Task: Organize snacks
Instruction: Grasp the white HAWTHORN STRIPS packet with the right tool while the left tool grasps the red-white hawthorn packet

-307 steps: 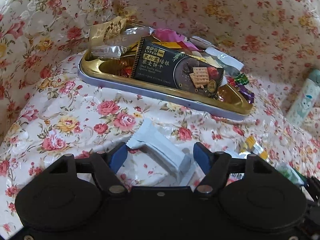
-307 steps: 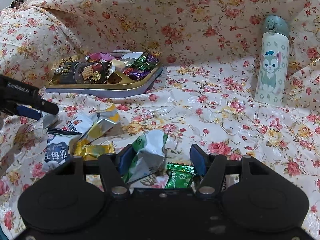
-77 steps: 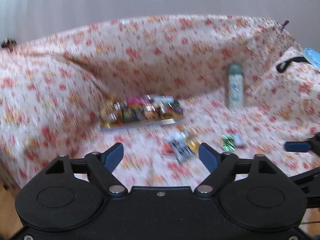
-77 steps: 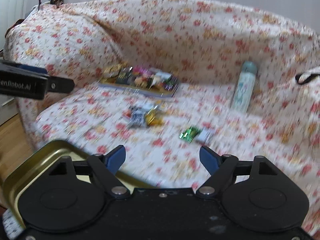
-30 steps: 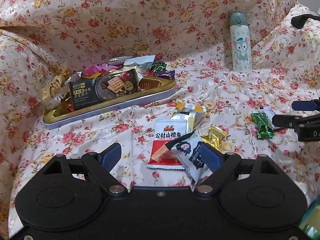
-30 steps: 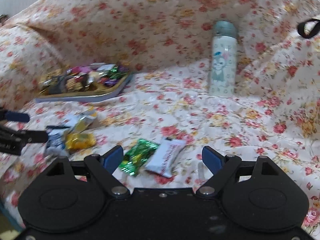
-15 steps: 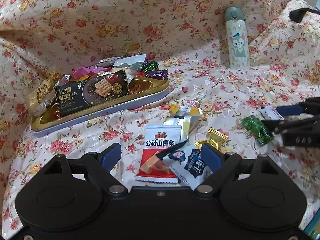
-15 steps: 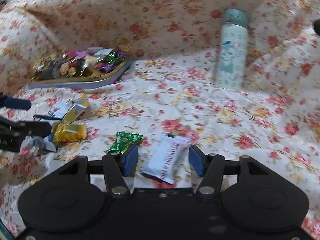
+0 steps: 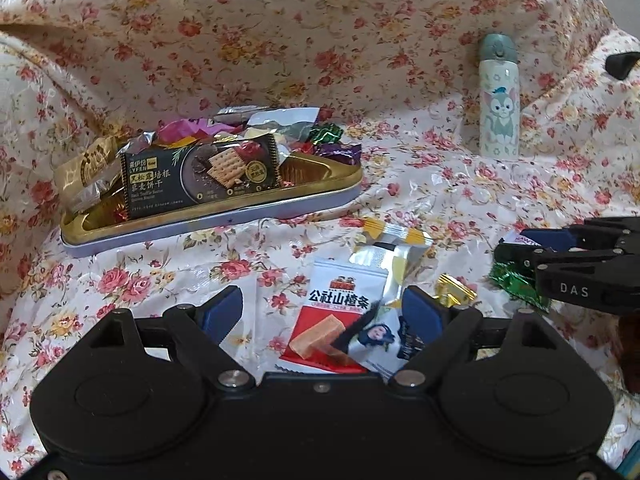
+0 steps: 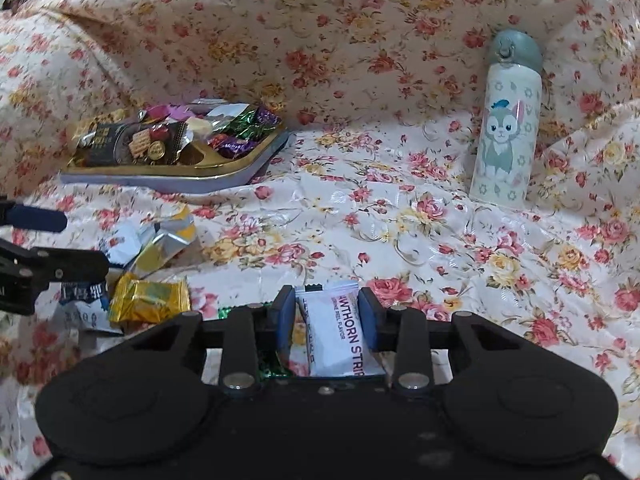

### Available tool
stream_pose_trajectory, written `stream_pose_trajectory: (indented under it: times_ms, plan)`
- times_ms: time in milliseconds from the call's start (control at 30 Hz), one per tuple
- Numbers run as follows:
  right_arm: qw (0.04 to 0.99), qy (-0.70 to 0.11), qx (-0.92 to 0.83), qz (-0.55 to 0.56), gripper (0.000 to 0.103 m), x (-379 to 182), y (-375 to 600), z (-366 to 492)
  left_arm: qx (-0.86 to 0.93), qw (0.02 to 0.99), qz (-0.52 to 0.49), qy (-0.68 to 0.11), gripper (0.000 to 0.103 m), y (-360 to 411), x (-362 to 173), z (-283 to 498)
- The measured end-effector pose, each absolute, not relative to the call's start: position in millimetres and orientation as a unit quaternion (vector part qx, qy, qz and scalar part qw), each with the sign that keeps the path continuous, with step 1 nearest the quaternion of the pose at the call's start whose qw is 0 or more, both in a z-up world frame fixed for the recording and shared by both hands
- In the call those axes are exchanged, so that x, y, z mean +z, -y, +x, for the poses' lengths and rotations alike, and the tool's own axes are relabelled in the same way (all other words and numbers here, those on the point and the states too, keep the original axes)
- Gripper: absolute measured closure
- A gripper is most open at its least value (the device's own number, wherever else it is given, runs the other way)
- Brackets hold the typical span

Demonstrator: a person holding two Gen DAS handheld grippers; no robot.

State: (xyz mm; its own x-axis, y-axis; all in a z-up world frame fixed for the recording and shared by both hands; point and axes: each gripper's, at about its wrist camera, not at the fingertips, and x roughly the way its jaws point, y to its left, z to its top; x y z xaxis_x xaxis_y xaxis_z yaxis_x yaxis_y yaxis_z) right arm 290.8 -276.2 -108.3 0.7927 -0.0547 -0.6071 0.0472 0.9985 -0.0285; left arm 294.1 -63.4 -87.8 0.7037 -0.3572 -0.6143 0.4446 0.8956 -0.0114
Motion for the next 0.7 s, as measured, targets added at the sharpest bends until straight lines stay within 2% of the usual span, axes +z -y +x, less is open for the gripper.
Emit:
stream_pose_trajectory:
  times_ms: [700]
  plan:
    - [0.946, -0.324, -0.029, -0.008, 0.066, -111.3, 276.2, 293.3, -0.204, 0.912, 0.051, -0.352, 0.014, 48.1, -102.4, 309.9]
